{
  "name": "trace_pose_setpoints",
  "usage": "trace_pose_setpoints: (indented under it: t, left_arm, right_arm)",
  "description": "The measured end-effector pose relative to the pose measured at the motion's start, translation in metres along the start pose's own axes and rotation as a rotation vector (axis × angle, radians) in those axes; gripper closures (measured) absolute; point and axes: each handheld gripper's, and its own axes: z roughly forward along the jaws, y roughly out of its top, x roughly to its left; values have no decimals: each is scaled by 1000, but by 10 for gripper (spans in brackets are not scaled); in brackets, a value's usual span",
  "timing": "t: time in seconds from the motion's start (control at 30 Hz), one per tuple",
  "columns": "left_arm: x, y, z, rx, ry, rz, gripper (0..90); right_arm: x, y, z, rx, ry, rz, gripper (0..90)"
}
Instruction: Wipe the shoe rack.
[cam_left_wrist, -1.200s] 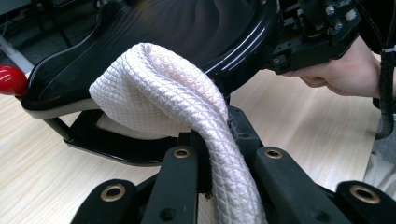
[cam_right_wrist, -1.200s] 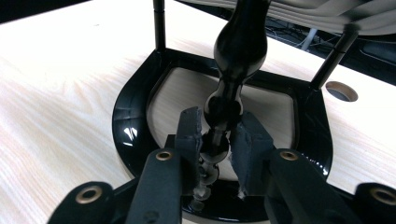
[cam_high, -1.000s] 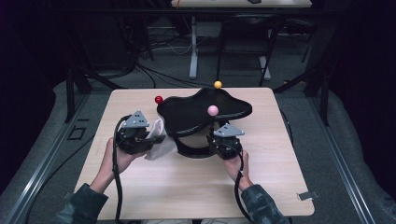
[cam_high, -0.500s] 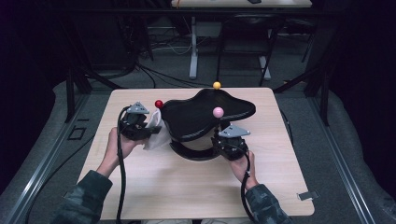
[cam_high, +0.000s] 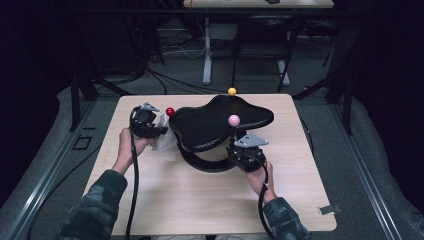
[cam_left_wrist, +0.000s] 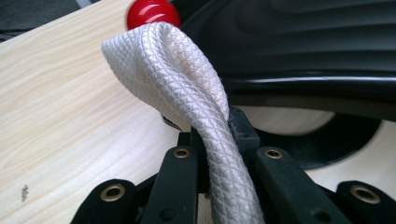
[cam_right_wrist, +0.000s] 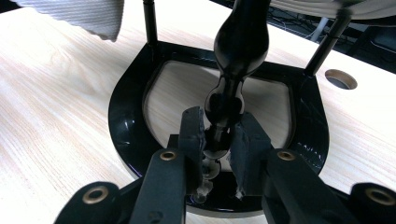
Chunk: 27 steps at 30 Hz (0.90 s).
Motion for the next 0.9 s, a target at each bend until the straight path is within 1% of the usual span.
trace_pose_setpoints:
  t: [0.07, 0.17, 0.2, 0.23, 0.3, 0.37, 0.43, 0.47, 0.5, 0.53, 0.57, 0.6, 0.67, 0.7, 0.73, 0.77, 0.8, 0.83, 0.87, 0.9]
  left_arm:
    - [2, 1, 4, -2, 13, -3, 830]
    - [2, 0, 7, 1, 20, -6, 829]
    - [2, -1, 7, -3, 22, -5, 829]
    - [2, -3, 7, -10, 20, -2, 829]
    - [2, -8, 6, -14, 18, -12, 829]
    - [2, -13, 5, -26, 22, -12, 829]
    - [3, -19, 5, -21, 20, -19, 828]
    - [4, -22, 6, -25, 24, -27, 828]
    - [5, -24, 6, -30, 29, -25, 828]
    - [6, -25, 7, -29, 35, -27, 828]
    - [7, -27, 9, -36, 34, -35, 828]
    - [8, -29, 11, -43, 33, -44, 828]
    - [8, -31, 15, -37, 39, -41, 828]
    - [7, -31, 17, -40, 36, -44, 828]
    - [7, -31, 18, -49, 35, -49, 828]
    - [7, -31, 19, -57, 35, -50, 829]
    - [7, -31, 21, -70, 39, -49, 828]
    - [6, -31, 22, -78, 34, -51, 829]
    - [4, -30, 23, -83, 30, -41, 829]
    - [2, -30, 24, -88, 32, -36, 828]
  right_arm:
    - [0, 0, 0, 1, 3, -1, 753]
    - [-2, 0, -2, 14, 12, -6, 753]
    - [-3, 0, -2, 9, 12, -10, 753]
    - [-4, -1, -3, 11, 15, -13, 753]
    - [-6, -1, -5, 18, 20, -14, 752]
    - [-9, -3, -9, 25, 17, -15, 750]
    - [-12, -5, -12, 24, 16, -9, 742]
    - [-12, -6, -13, 18, -4, -6, 719]
    - [-11, -6, -14, -1, -29, -5, 667]
    - [-10, -5, -15, -21, -51, 7, 664]
    - [-9, -3, -14, -32, -52, 16, 665]
    - [-7, -3, -13, -34, -73, 13, 687]
    - [-3, -4, -9, -28, -89, 13, 735]
    - [-3, -5, -9, -41, -99, 16, 743]
    - [-5, -5, -10, -39, -76, 24, 746]
    - [-6, -5, -11, -35, -75, 18, 747]
    - [-7, -5, -13, -26, -61, 19, 747]
    - [-8, -5, -14, -22, -79, 16, 748]
    - [-10, -6, -15, -29, -59, 16, 747]
    - [-12, -7, -16, -26, -59, 20, 748]
